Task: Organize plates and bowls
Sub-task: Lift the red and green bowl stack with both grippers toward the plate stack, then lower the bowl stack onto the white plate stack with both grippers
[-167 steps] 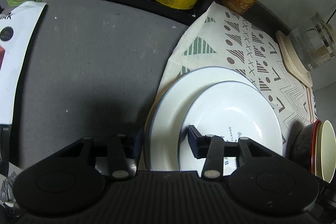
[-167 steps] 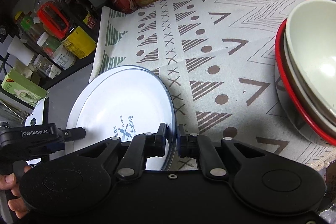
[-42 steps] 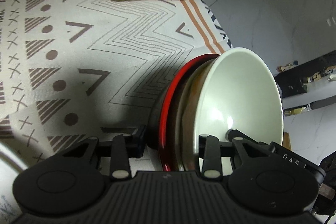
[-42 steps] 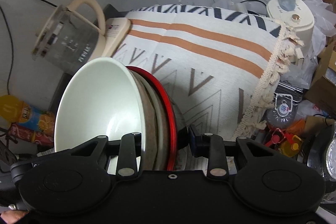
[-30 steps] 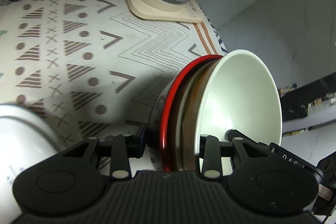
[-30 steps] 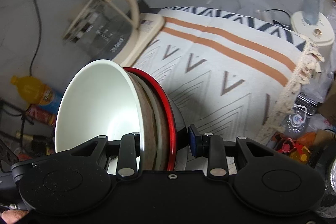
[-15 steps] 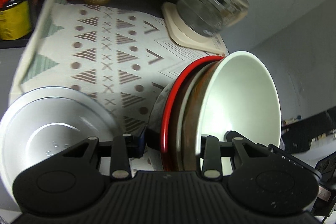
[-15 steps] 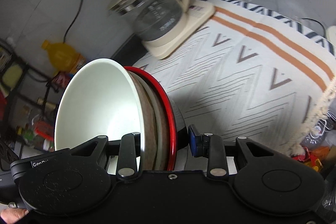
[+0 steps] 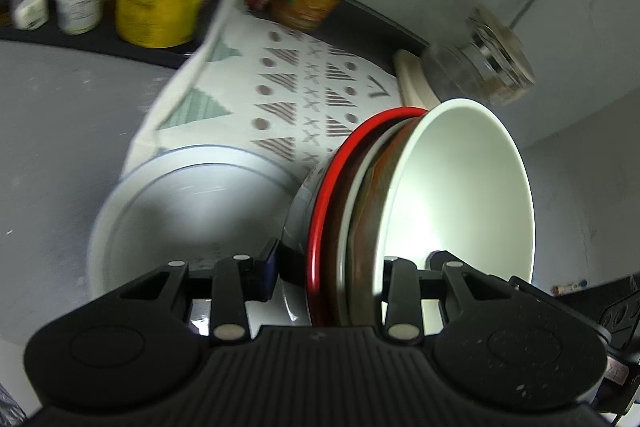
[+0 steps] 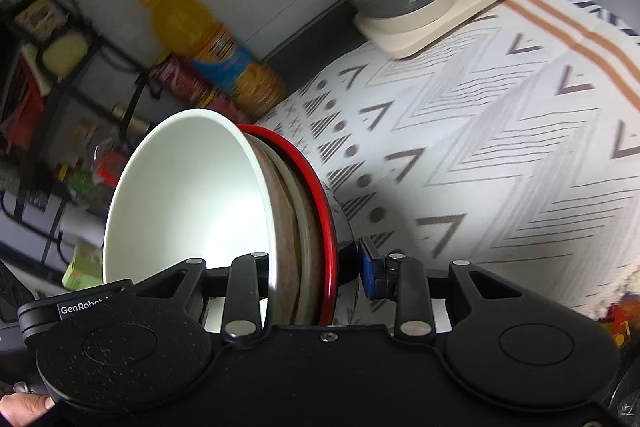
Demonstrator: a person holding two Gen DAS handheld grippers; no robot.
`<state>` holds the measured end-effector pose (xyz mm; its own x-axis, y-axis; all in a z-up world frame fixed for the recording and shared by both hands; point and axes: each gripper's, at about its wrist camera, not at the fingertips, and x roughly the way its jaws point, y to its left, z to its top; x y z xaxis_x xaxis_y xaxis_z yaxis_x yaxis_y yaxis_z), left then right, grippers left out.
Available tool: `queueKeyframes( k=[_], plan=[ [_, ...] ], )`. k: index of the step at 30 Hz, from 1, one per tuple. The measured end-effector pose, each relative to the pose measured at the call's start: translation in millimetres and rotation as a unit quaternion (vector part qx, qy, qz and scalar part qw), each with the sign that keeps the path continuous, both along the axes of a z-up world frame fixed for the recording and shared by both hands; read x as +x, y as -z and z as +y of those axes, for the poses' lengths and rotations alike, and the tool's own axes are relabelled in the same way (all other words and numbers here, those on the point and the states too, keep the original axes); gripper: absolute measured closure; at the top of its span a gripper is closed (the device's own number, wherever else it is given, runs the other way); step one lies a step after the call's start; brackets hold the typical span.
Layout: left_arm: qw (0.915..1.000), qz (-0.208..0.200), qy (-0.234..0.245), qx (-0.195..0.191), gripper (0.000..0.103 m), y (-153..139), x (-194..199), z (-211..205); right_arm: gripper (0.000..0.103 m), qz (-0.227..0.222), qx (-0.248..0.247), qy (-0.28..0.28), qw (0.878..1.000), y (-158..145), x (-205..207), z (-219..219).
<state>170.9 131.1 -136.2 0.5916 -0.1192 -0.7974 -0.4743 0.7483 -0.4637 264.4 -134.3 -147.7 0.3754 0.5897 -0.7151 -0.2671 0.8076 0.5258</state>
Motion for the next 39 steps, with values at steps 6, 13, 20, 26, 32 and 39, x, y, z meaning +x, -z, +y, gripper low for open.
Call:
queueKeyframes(
  k=[6,13,20,26,32,39],
  plan=[
    [0.9994,0.008,-0.034,-0.004,0.068,4,-21,17,0.072,0.007,-0.004,-0.035,0.999,5,-7,26],
    [0.9977,0.017,-0.065,-0.012,0.068,13,-42,38,0.072,0.018,-0.011,-0.067,0.998,12,-15,52],
    [0.9959,0.029,-0.082,-0.025,0.068,27,-55,51,0.072,0.028,-0.021,-0.085,0.996,23,-20,71],
    [0.9949,0.040,-0.085,-0.038,0.068,37,-57,54,0.072,0.034,-0.030,-0.086,0.995,33,-22,74],
    [0.9945,0.051,-0.081,-0.043,0.068,44,-54,55,0.072,0.042,-0.033,-0.078,0.996,43,-21,72],
    [0.9946,0.048,-0.080,-0.045,0.068,46,-52,57,0.072,0.041,-0.030,-0.074,0.996,48,-19,72]
  ],
)
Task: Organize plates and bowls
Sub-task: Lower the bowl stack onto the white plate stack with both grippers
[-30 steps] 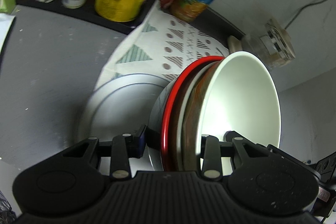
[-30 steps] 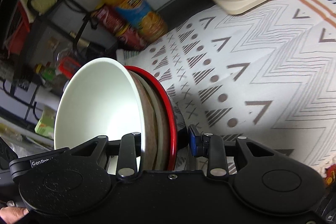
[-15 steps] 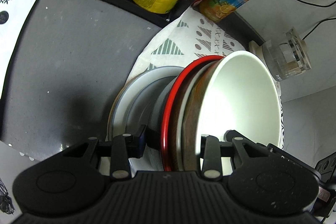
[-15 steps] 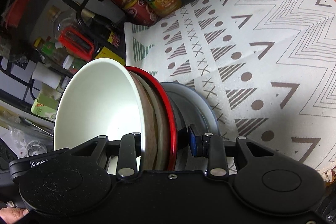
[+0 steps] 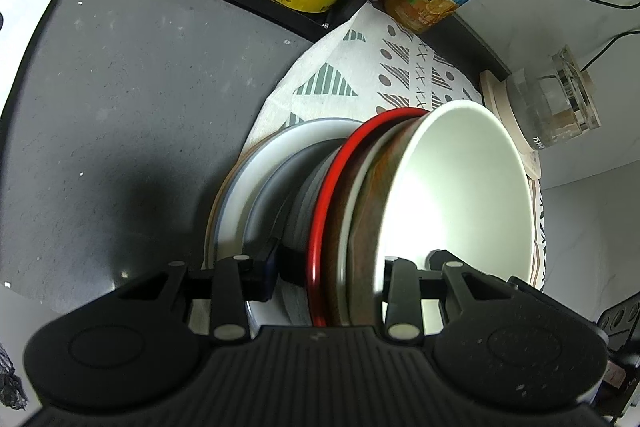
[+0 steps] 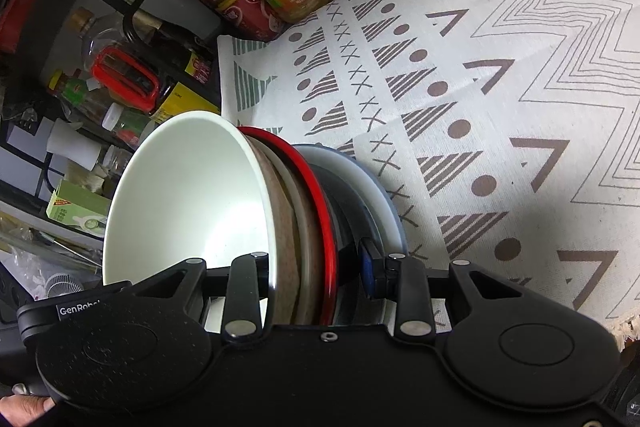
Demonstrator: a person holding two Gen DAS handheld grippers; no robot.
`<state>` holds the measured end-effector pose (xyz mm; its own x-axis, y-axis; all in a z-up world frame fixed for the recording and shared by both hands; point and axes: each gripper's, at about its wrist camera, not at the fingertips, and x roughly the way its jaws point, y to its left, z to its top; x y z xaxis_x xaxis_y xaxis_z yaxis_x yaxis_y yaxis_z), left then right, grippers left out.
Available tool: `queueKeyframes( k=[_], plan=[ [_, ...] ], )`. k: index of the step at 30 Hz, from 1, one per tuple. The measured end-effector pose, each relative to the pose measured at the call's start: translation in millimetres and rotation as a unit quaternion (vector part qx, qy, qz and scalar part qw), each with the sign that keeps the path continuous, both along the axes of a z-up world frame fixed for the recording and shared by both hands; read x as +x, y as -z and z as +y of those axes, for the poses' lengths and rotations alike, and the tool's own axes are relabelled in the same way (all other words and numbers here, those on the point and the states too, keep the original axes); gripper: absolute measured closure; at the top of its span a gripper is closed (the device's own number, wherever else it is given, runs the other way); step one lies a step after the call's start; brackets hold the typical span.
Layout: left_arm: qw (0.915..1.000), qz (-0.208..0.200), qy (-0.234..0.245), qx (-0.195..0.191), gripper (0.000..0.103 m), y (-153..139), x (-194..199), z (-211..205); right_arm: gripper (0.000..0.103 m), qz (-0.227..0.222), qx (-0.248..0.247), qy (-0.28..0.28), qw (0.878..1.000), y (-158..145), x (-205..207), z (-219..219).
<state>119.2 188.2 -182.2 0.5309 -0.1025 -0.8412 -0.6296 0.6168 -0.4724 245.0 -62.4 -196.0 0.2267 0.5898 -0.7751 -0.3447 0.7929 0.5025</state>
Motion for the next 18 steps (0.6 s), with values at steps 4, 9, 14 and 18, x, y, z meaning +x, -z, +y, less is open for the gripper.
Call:
queueKeyframes(
  k=[4,9,14,18],
  plan=[
    [1.0000,0.008,0.000,-0.005,0.068,0.5,0.7,1.6,0.072,-0.002,-0.002,-0.003,1.000,-0.2,1.7,2.5],
    [0.9998,0.016,0.006,-0.013,0.068,2.0,0.3,2.9,0.070,-0.007,-0.009,-0.008,1.000,-2.5,-0.2,5.0],
    [0.9994,0.019,0.015,-0.023,0.067,6.4,1.8,4.3,0.066,-0.007,-0.011,-0.014,1.000,-4.5,-3.0,4.8],
    [0.9989,0.019,0.030,-0.030,0.067,7.2,5.0,6.6,0.065,-0.009,-0.008,-0.011,1.000,-4.5,-5.0,3.3]
  ],
)
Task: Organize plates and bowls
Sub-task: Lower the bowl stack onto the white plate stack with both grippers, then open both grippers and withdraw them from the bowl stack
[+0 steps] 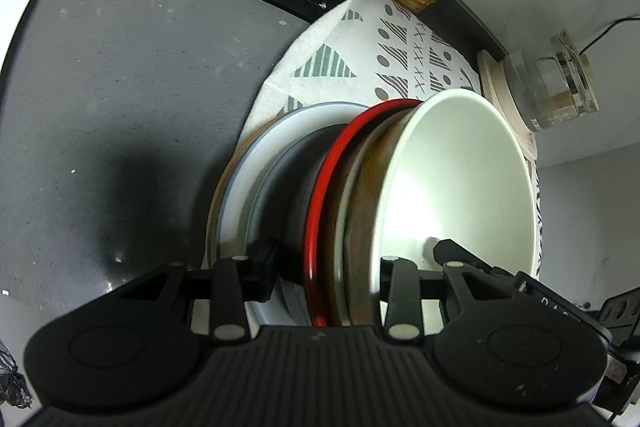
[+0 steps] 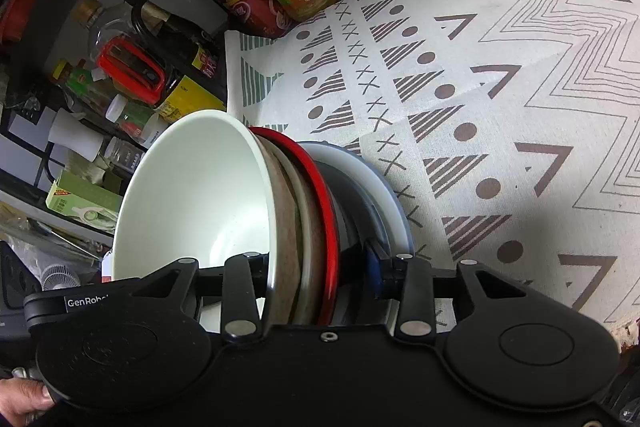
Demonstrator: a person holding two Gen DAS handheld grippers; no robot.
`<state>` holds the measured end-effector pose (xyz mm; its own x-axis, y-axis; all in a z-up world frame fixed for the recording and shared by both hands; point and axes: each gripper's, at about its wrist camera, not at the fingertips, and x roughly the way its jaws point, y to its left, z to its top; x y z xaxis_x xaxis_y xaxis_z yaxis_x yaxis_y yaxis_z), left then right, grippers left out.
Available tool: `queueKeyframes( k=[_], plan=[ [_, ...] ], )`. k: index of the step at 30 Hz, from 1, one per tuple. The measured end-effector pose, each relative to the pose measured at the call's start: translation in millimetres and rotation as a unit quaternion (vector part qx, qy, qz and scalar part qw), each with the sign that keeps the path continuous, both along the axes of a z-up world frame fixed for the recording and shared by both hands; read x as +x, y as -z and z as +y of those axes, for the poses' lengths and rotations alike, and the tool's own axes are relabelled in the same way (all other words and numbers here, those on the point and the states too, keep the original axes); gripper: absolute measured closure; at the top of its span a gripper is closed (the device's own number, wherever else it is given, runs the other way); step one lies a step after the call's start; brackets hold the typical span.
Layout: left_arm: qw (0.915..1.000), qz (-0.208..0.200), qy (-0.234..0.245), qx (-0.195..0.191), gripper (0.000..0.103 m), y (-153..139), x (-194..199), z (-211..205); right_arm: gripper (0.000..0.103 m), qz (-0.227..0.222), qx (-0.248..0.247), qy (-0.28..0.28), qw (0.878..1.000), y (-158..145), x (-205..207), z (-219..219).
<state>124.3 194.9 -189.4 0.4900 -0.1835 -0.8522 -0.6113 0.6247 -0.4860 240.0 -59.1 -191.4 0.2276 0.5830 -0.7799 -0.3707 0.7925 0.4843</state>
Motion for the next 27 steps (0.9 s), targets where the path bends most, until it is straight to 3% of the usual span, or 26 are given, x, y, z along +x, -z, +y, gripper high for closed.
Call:
queueKeyframes(
  k=[11,16,23,25,27],
  plan=[
    [0.9984,-0.007,0.052,0.018,0.042,-13,7,7,0.060,-0.003,0.021,0.022,1.000,-12,-9,-15],
    [0.9971,-0.032,0.062,0.029,0.024,-29,8,5,0.049,-0.027,0.025,0.033,0.999,-33,-17,-28],
    [0.9926,-0.051,0.085,0.071,0.020,-56,-2,-11,0.033,-0.080,0.003,0.068,0.994,-63,-39,-57],
    [0.9905,-0.056,0.090,0.088,0.018,-66,-7,-20,0.022,-0.092,0.004,0.083,0.992,-71,-50,-69],
    [0.9879,-0.067,0.097,0.101,0.017,-75,-14,-28,0.017,-0.107,0.003,0.099,0.989,-79,-63,-82]
  ],
)
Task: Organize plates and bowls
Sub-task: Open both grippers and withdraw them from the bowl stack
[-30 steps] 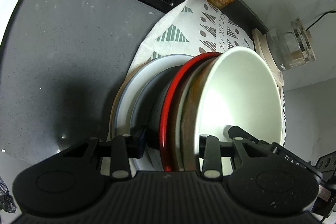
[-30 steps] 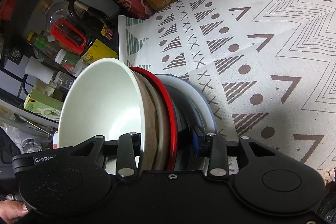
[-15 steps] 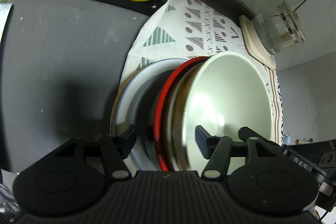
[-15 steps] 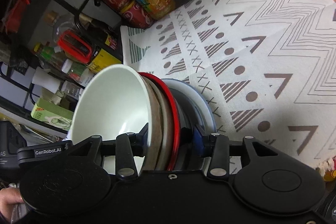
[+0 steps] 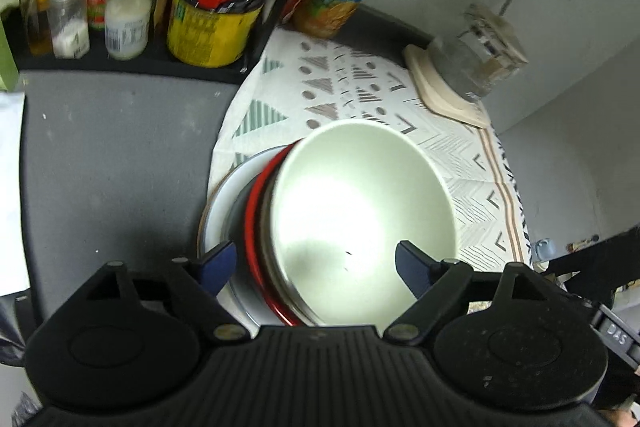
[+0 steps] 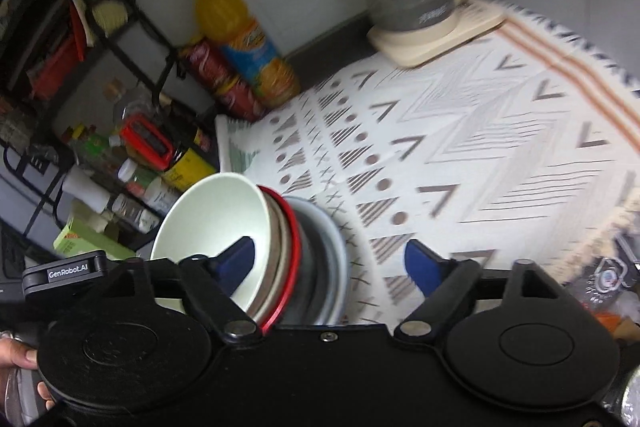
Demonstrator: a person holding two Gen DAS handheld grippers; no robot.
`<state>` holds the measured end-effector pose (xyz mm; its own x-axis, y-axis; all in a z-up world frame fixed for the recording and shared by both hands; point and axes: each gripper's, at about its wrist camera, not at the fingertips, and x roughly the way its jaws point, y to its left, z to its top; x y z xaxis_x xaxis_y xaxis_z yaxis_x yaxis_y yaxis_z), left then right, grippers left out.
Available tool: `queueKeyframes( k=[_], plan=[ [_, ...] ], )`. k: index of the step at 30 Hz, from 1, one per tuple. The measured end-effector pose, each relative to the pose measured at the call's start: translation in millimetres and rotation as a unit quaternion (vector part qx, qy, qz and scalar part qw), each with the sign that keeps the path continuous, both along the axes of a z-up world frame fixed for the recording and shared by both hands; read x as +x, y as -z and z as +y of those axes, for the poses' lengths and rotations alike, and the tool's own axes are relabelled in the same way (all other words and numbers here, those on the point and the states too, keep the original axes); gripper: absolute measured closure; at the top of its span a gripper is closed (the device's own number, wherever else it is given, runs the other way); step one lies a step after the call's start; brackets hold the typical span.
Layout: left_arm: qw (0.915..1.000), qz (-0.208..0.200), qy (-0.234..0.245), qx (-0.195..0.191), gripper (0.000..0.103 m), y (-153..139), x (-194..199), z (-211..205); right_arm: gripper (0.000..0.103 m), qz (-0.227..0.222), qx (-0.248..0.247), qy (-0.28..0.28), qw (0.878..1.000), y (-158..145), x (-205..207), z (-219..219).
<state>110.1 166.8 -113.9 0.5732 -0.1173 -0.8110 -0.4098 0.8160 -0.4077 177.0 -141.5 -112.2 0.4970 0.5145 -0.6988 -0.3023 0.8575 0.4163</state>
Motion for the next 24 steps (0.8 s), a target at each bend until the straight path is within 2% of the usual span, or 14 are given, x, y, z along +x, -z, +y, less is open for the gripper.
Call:
queueKeyframes(
  k=[2,6,11,13,16,24],
  plan=[
    [0.9999,-0.010,0.003,0.011,0.016,-8,-8,-9,0.011,-0.015,-0.001,0.012,1.000,-7,-12,-10],
    [0.9992,-0.027,0.013,0.026,0.015,-24,-24,-28,0.010,-0.042,0.000,0.035,0.999,-21,-40,-31],
    [0.9969,-0.055,0.034,0.045,0.007,-40,-47,-54,0.009,-0.070,0.014,0.058,0.996,-37,-75,-54],
    [0.9955,-0.063,0.044,0.055,0.000,-45,-57,-64,0.006,-0.082,0.014,0.068,0.994,-41,-89,-60],
    [0.9931,-0.074,0.060,0.069,0.000,-53,-72,-75,0.001,-0.094,0.017,0.080,0.992,-45,-110,-69],
    [0.9852,-0.099,0.090,0.107,0.000,-70,-112,-94,0.001,-0.122,0.013,0.099,0.988,-55,-161,-76]
  ],
)
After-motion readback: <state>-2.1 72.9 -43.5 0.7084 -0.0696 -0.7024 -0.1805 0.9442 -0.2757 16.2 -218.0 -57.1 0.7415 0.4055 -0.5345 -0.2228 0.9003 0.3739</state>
